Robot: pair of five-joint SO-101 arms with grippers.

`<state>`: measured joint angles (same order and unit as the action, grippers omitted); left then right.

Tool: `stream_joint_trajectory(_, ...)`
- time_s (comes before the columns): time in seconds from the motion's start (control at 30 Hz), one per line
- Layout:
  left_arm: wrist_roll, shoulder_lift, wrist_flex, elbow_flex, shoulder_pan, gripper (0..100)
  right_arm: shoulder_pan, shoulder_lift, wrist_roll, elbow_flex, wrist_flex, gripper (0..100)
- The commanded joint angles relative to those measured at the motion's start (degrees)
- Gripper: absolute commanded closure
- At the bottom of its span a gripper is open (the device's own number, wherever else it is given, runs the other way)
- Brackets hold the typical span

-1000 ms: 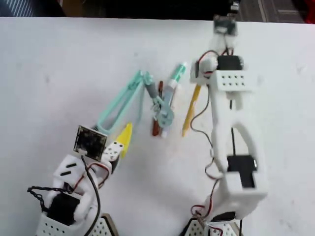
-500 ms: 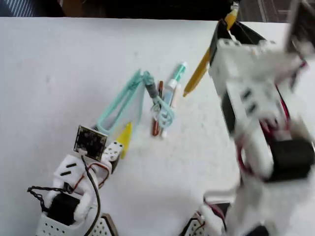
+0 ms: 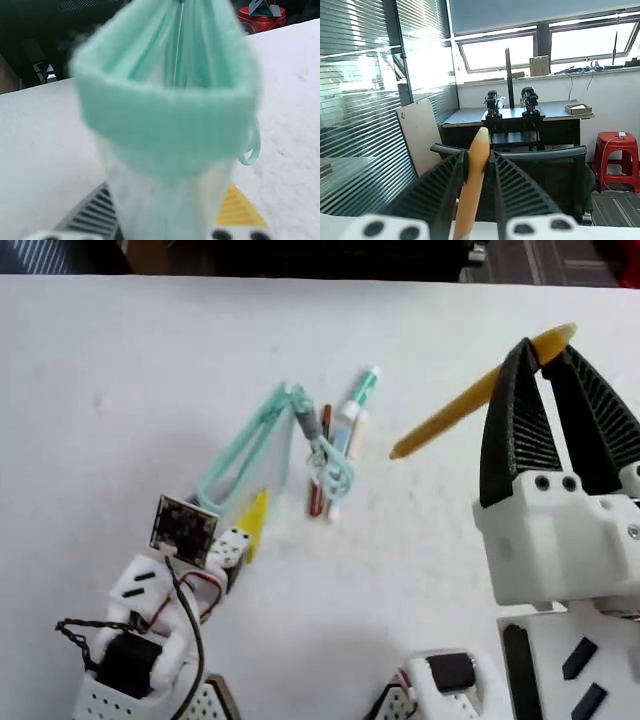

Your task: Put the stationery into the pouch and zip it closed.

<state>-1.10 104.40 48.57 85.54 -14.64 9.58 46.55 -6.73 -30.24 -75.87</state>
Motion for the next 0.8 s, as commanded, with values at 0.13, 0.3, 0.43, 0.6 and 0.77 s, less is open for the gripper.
stream_joint_trajectory(0.13, -0.3, -0.5, 0.1, -1.1, 0.2, 83, 0.2, 3.5, -0.9, -1.1, 1.2, 98.2)
stream_joint_trajectory(0.3, -0.4, -0.5, -0.8, -1.1, -1.2, 83, 2.5, 4.4, -7.1, -1.0, 6.3, 98.2)
stream_joint_trajectory(0.43, -0.4, -0.5, -0.7, -1.1, -2.2, 83, 4.7, 2.5, -9.7, 0.4, 14.7, 98.3)
stream_joint_trajectory(0.6, -0.5, -0.5, -0.7, -1.1, -2.2, 83, 9.1, -5.1, -9.6, 0.8, 19.1, 98.3)
stream_joint_trajectory(0.77, -0.4, -0.5, -0.9, -1.1, -1.9, 83, 21.5, -10.7, -9.5, 0.9, 13.1, 98.3)
